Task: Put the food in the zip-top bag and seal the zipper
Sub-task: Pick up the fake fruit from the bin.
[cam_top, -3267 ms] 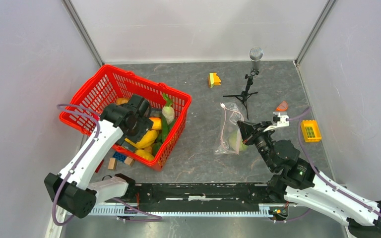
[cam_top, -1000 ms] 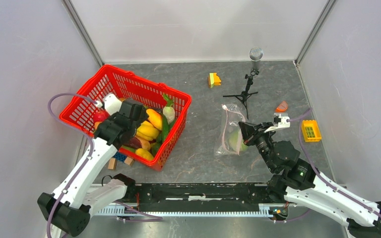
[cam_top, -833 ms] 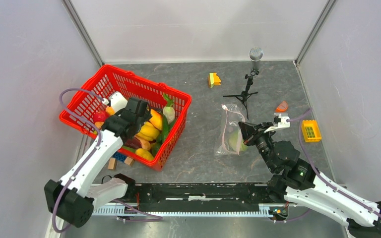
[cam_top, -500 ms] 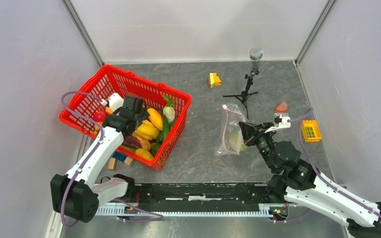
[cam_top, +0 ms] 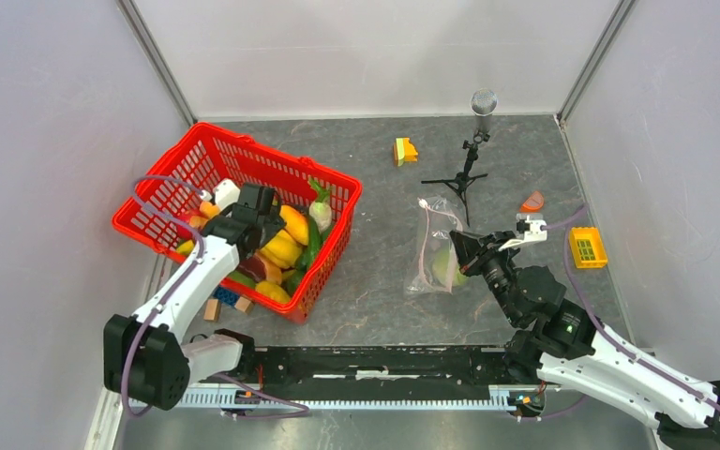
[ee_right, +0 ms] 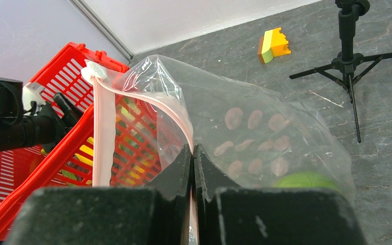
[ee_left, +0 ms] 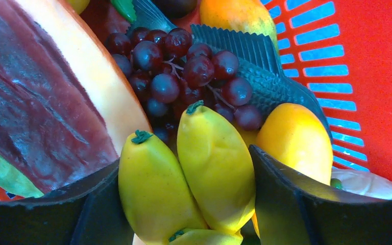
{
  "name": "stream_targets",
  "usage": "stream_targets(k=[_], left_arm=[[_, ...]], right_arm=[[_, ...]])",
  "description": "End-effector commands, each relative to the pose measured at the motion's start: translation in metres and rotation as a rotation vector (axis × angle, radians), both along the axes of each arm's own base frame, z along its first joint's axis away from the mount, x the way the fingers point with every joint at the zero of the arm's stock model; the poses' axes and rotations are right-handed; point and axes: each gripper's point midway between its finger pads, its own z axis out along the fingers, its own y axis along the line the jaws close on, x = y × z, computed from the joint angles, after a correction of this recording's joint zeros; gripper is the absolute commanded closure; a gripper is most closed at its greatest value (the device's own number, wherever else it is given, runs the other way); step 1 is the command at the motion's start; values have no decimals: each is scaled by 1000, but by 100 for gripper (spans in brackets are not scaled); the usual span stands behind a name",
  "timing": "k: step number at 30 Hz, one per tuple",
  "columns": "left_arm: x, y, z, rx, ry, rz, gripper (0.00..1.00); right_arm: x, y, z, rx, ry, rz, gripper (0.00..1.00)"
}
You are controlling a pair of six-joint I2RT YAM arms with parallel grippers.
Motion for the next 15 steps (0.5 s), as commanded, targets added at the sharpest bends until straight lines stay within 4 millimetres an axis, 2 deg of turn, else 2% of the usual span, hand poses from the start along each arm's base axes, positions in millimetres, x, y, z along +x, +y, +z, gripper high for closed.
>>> stream_targets(k=[1,5,7,10,15], left_arm=[[1,2,32,-25,-119,-2,39],[-4,9,88,-19,-280,-22,55],[-8,14,109,-2,-330,-28,59],[-14,15,132,-1,-383,-48,61],[-19,4,167,-39,-506,-144,69]], right_arm=[[-1,-4,14,32,-16,-14,93],[1,-4,13,29,-14,-21,93],[2,-2,12,24,-13,-19,93],[3,2,11,15,-9,-10,93],[4,8,8,7,-3,6,94]])
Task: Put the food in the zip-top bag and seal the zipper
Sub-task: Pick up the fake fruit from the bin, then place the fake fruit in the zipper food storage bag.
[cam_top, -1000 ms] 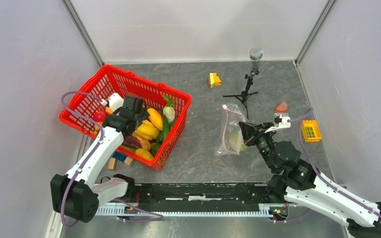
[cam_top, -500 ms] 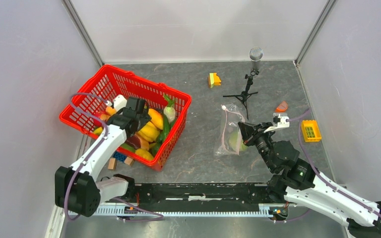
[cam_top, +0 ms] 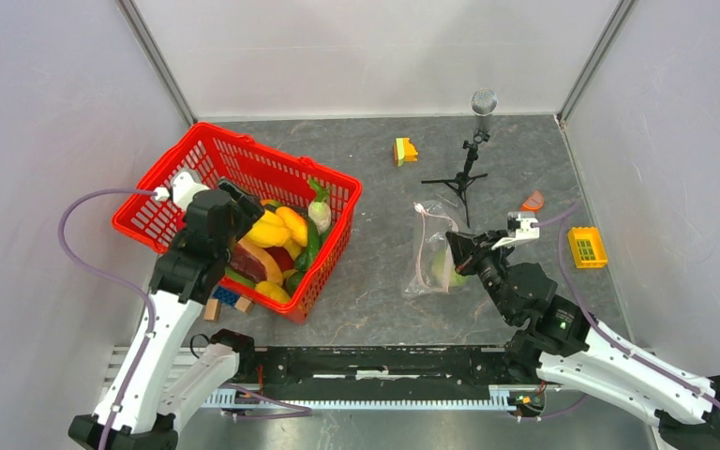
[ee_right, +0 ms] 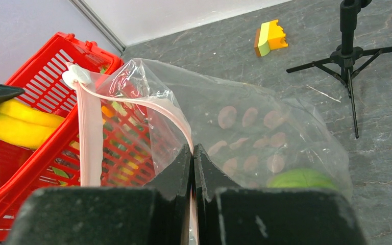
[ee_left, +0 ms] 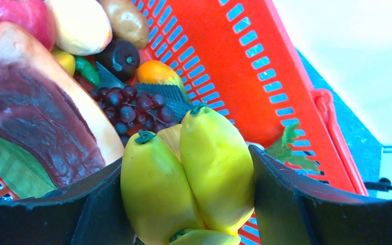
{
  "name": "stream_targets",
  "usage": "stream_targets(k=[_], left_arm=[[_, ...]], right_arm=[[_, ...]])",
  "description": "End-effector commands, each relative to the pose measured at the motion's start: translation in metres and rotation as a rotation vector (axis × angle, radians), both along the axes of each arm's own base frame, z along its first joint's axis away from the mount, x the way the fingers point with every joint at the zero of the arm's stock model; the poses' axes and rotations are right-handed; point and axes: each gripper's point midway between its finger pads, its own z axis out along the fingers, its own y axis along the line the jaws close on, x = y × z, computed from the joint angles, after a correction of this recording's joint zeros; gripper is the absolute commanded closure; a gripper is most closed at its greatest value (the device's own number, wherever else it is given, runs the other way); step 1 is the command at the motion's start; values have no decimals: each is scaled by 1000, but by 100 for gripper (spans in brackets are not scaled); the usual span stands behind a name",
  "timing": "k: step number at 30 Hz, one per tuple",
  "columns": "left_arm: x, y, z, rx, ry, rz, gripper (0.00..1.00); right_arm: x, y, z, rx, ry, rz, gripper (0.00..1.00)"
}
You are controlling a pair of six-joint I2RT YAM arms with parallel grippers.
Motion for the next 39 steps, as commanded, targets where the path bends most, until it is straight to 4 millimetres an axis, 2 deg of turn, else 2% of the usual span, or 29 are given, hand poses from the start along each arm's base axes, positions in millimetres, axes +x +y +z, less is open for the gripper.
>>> stream_targets(k=[1,5,13,22,23,25,27,29,32,36,39], left_arm=[[-2,-7,40,22,-120,-94,69],[-6,-21,67,-19,-181,-177,69],[-16,-71,117,-64,-333,-485,70],[-66,-139,188,-139,-655,-979,71],[-70,-144,191,-150,-671,-1012,71],[-72,-146,196,-154,-691,-1035,70],[-72,-148,198,-156,-702,-1048,70],[-77,-154,204,-172,-726,-1096,70],[-85,-165,214,-191,-767,-1163,71],[-94,-180,223,-141,-861,-1212,73],[-103,-208,215,-99,-879,-1318,74]], right_arm=[[0,3,16,39,-21,7,93],[0,4,16,47,-23,10,93],[-1,7,18,65,-28,27,93],[-2,22,35,27,-20,86,96],[-2,24,37,6,-6,91,97],[-4,31,53,-29,-5,133,100],[-4,32,58,-116,32,146,100],[-2,33,59,-208,81,144,100],[-1,38,49,-352,166,169,100],[4,48,50,-322,144,174,100],[5,55,51,-297,132,189,100]])
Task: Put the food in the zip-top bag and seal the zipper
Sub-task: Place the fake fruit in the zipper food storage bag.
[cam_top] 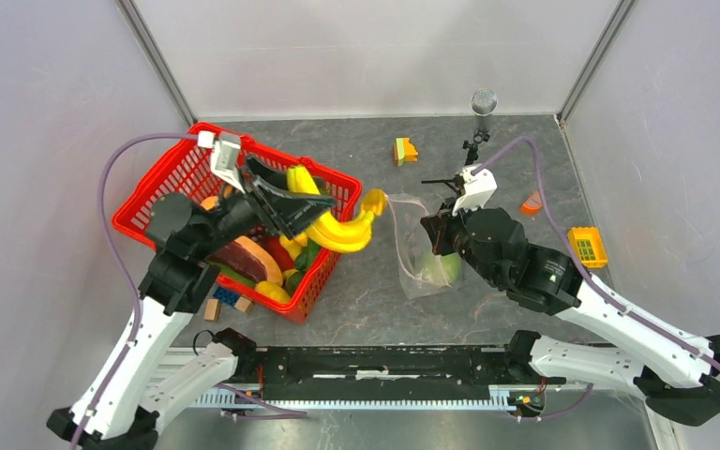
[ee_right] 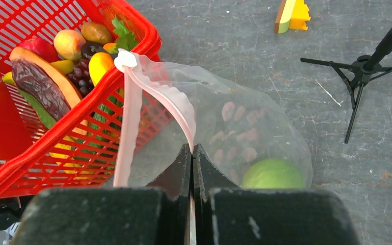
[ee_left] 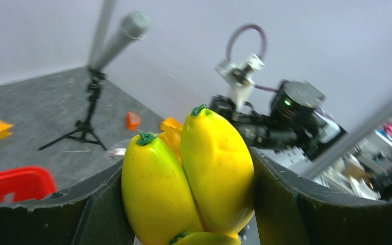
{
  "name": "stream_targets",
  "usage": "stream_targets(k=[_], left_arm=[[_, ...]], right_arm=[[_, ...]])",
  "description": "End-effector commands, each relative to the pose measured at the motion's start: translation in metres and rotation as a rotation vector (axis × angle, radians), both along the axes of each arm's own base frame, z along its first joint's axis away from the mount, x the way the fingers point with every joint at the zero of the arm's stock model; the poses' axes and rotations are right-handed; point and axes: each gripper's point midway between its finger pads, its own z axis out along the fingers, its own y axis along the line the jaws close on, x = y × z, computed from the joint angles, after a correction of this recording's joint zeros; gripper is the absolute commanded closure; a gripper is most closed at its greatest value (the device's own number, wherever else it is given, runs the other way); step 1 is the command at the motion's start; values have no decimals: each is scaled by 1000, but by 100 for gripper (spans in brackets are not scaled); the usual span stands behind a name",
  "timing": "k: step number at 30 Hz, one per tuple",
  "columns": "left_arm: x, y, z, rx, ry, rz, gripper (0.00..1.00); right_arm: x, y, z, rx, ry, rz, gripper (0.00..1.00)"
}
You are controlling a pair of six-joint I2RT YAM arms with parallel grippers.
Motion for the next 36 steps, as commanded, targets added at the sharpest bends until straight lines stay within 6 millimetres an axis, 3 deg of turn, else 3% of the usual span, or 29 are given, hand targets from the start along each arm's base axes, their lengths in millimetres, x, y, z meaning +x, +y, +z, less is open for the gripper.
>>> stream_targets(k=[1,4,9,14,20,24,28,34,36], left_arm=[[-16,-33,9,44,-181,-100,76],[-6,-45,-3,94,-101,-64,83],[36,-32,-35,119,216,188,89],[36,-39,-46,60,405,192,90],[25,-44,-31,37,458,150,88],[33,-37,-52,115,527,231,88],[36,-44,-68,153,564,237,88],[39,-71,-70,150,572,200,89],[46,-66,-77,187,585,270,90]], right_arm=[[-3,6,2,6,-6,38,100],[1,6,2,-11,-2,19,100],[8,1,0,93,-45,-57,100],[11,3,-6,230,-72,-90,100],[12,17,-9,239,-59,-62,100],[10,24,2,278,-69,-40,100],[6,31,12,284,-68,-1,100],[-3,41,20,303,-58,59,100],[-5,40,23,310,-62,64,100]])
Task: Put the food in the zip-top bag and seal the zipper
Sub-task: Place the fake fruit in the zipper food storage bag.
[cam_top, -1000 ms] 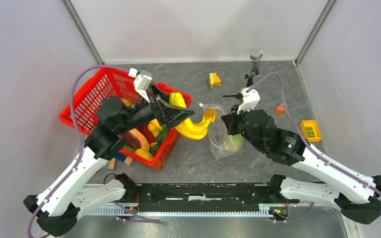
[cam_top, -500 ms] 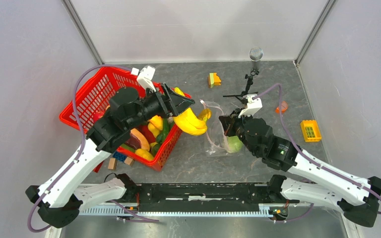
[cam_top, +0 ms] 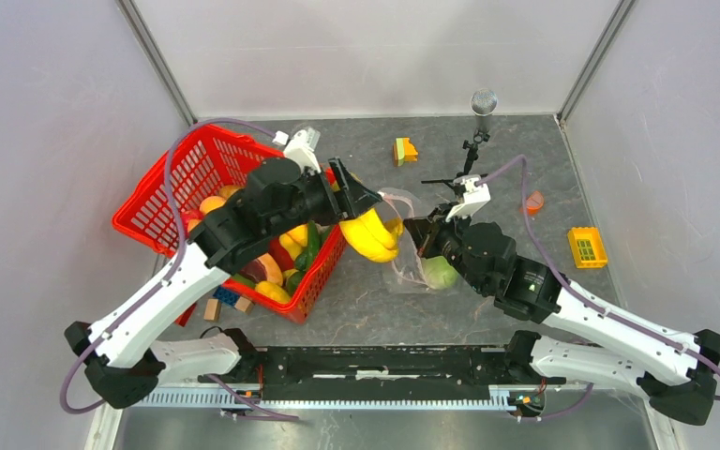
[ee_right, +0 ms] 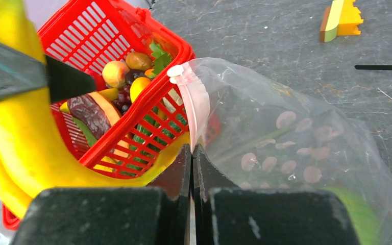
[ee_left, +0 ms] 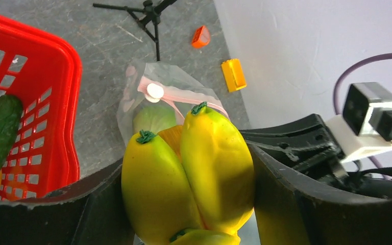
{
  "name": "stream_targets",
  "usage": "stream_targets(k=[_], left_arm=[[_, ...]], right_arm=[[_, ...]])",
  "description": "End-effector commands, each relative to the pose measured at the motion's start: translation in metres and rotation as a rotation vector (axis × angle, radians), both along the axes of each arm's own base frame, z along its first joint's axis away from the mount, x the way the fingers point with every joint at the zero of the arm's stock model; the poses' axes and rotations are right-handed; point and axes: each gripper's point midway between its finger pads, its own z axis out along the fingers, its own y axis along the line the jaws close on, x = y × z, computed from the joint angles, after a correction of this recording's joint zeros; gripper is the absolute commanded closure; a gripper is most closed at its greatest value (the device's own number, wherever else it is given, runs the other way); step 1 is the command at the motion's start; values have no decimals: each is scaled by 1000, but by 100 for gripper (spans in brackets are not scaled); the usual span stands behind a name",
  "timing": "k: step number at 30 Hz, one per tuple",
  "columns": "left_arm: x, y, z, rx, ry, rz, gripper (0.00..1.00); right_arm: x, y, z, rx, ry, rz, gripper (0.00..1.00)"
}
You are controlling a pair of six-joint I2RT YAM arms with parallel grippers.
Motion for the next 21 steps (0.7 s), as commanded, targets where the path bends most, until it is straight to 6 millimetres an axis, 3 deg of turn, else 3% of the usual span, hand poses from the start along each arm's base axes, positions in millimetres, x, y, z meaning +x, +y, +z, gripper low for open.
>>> stream_targets(k=[1,6,10,12,15,21], left_arm=[[8,-1,15,-4,-4,73,90],[-9,4,53,-109,-66,31,90],[-23,30,84,-178,-139,64,90],[-28,39,91,-198,-155,81,90],[-32,38,92,-225,-153,64,89],[-28,8,70,-253,-86,-13,90]], right_arm=[[-7,6,37,96,-43,37,100],[-2,1,27,50,-32,-3,100],[1,-1,17,37,-27,-23,100],[1,1,16,36,-26,-21,100],[1,4,17,45,-31,-10,100],[0,5,22,71,-39,-3,100]])
